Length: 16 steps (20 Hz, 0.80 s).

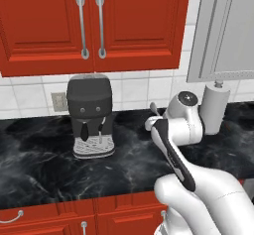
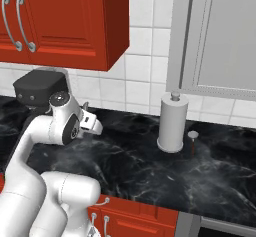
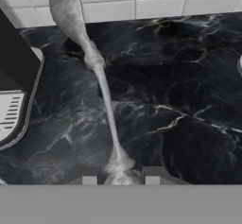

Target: Organize the utensils by type. Pick up the wooden spoons from the counter and place them in the open cabinet. Then pick up the metallic utensils from the counter and place them in the open drawer.

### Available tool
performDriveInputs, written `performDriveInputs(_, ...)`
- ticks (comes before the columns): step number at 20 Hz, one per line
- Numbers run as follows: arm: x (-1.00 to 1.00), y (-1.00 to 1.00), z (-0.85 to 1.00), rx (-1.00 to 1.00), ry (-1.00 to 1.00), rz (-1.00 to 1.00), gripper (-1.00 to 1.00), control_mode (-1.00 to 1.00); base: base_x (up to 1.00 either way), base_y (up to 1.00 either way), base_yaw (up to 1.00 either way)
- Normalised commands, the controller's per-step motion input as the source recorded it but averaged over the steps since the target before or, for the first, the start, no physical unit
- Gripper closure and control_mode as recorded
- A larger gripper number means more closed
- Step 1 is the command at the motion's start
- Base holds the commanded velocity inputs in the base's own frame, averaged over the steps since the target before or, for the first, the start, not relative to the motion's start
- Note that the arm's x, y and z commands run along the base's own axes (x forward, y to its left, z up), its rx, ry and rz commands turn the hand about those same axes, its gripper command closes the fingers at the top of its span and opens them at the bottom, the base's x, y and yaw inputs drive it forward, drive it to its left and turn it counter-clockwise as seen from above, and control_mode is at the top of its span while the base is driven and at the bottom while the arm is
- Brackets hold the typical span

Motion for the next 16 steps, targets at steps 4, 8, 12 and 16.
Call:
performDriveInputs(4, 0.00, 0.00, 0.00, 0.00, 0.00, 0.00, 1.00, -1.00, 0.00, 0.00, 0.00)
performDriveInputs(8, 0.00, 0.00, 0.00, 0.00, 0.00, 0.00, 1.00, 1.00, -0.27, 0.00, 0.00)
performDriveInputs(12, 0.00, 0.00, 0.00, 0.00, 0.00, 0.00, 1.00, 1.00, -0.59, -0.01, 0.30)
performDriveInputs(16, 0.00, 0.00, 0.00, 0.00, 0.00, 0.00, 1.00, 1.00, -0.55, 0.00, 0.90)
